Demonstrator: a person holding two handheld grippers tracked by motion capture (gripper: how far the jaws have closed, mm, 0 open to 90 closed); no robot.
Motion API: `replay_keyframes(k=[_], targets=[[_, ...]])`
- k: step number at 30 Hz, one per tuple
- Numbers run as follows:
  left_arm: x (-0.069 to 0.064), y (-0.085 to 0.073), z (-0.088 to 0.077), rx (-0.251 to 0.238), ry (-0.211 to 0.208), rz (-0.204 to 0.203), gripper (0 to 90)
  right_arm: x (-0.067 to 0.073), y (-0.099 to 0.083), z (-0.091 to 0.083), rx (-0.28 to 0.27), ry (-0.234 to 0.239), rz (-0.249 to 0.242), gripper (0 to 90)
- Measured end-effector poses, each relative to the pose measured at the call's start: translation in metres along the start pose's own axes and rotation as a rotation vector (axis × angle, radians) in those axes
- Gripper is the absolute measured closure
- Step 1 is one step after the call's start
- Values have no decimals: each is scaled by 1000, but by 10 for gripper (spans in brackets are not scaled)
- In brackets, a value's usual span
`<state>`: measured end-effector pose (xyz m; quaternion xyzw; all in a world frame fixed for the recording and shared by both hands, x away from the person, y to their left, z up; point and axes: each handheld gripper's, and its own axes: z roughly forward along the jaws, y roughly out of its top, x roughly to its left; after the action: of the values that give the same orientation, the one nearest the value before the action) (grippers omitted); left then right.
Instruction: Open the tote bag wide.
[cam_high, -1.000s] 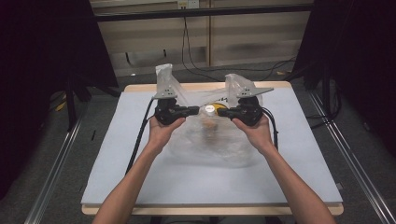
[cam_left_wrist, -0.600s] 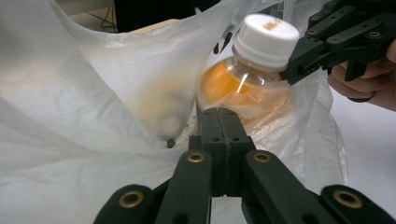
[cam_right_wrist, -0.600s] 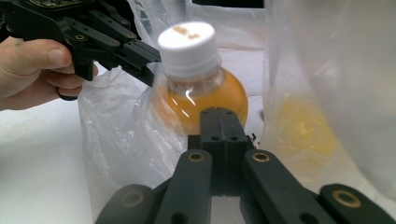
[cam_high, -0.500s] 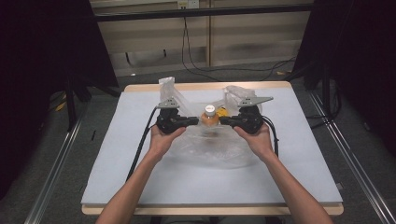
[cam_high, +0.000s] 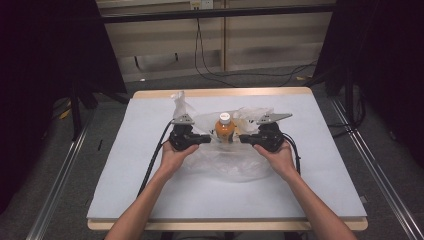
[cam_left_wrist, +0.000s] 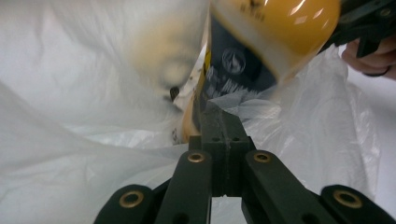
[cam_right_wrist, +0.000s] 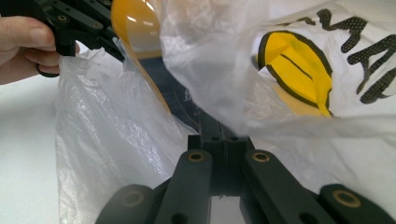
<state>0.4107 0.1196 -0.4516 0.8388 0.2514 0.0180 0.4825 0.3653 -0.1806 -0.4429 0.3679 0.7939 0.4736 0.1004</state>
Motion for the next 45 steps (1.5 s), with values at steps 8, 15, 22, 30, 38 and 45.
replay_keyframes(k=[8, 15, 22, 30, 38, 45], targets=[[1, -17, 8, 81, 4, 6, 900, -3, -15, 7, 63, -15, -2, 900], [5, -29, 12, 150, 8, 10, 900, -6, -35, 22, 152, -2, -3, 900], [8, -39, 4, 163, 13, 7, 900, -13, -40, 22, 165, -8, 34, 900], [17, -55, -20, 131, 36, -17, 900, -18, -48, 3, 183, -47, 28, 900], [6, -48, -29, 84, 26, 10, 900, -8, -44, -5, 84, -6, 36, 900], [-18, -37, -45, -3, -3, 32, 900, 9, -34, -26, 9, 31, 23, 900]])
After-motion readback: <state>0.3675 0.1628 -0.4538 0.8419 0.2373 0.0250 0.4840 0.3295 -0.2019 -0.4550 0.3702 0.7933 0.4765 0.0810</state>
